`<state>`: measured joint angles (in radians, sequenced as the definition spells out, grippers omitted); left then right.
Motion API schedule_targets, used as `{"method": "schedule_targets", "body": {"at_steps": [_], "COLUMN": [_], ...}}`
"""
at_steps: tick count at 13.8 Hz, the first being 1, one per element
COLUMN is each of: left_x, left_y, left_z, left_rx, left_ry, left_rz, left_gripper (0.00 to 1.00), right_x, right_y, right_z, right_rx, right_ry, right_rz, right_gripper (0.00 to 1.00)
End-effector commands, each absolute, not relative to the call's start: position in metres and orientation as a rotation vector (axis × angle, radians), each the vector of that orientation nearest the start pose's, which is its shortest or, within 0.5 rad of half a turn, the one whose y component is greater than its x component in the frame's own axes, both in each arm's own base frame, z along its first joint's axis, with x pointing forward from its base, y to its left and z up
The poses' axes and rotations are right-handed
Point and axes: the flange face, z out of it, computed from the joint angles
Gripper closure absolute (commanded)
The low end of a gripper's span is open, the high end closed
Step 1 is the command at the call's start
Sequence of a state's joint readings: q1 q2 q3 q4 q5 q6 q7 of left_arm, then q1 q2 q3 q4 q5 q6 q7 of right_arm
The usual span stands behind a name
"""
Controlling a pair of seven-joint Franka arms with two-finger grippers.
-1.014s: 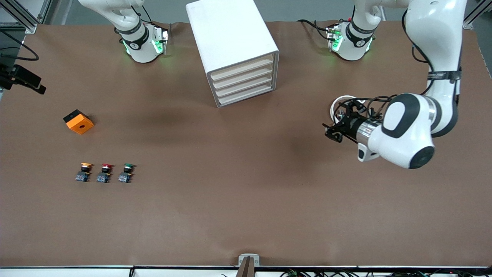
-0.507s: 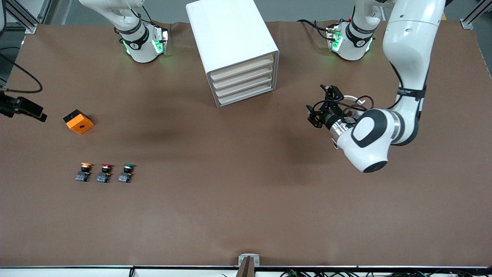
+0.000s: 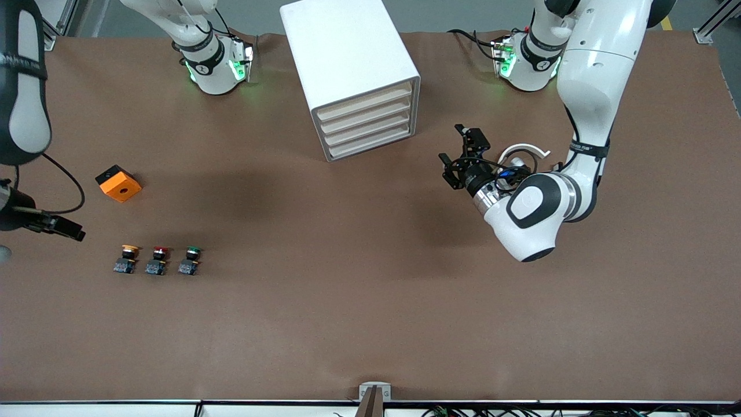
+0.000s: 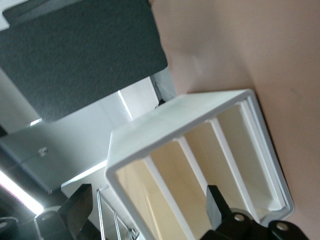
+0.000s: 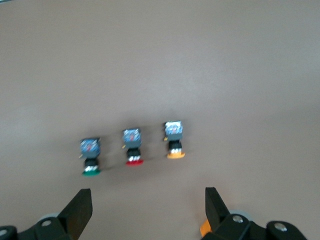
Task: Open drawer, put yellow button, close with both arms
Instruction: 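Grasp the drawer with the left gripper while the right gripper grasps the button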
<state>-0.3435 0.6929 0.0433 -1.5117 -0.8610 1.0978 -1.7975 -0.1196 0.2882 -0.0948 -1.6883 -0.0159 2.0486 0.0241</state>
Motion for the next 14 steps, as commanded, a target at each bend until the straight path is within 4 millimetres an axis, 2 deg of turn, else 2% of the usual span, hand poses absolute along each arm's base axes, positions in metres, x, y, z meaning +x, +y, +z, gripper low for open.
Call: {"method": "schedule_targets", "body": {"at_steps": [1, 3, 4, 6, 8, 12, 14], "left_x": [0.546, 0.549, 0.550, 0.550, 0.549, 0.540, 0.534], "left_y": [-0.295, -0.303, -0.306, -0.314, -0.327, -0.346, -0.357], "left_z": [0.269, 0.269, 0.268, 0.262, 0.262, 0.243, 0.235], "left_rx": [1.914, 1.869, 1.828, 1.744, 1.703, 1.616, 1.572], "left_ry": [2.109, 2.160, 2.177, 2.203, 2.226, 2.319, 2.352], "left_rz": [-2.226, -2.247, -2.271, -2.336, -2.367, -2.446, -2.494], "left_gripper": [0.00, 0.00, 0.06, 0.33, 0.49, 0.50, 0.49], "right_x": [0.648, 0.657, 0.661, 0.659, 0.657, 0.656, 0.655], "right_y": [-0.154, -0.154, -0.155, -0.156, -0.155, -0.162, -0.162], "right_z": [0.377, 0.340, 0.322, 0.291, 0.261, 0.217, 0.214], "right_rx": [-3.154, -3.127, -3.117, -3.118, -3.125, -3.148, -3.148], "right_ry": [0.399, 0.417, 0.425, 0.428, 0.421, 0.321, 0.321], "right_rz": [-0.130, -0.148, -0.157, -0.219, -0.258, -0.182, -0.170], "right_gripper": [0.00, 0.00, 0.00, 0.00, 0.00, 0.00, 0.00]}}
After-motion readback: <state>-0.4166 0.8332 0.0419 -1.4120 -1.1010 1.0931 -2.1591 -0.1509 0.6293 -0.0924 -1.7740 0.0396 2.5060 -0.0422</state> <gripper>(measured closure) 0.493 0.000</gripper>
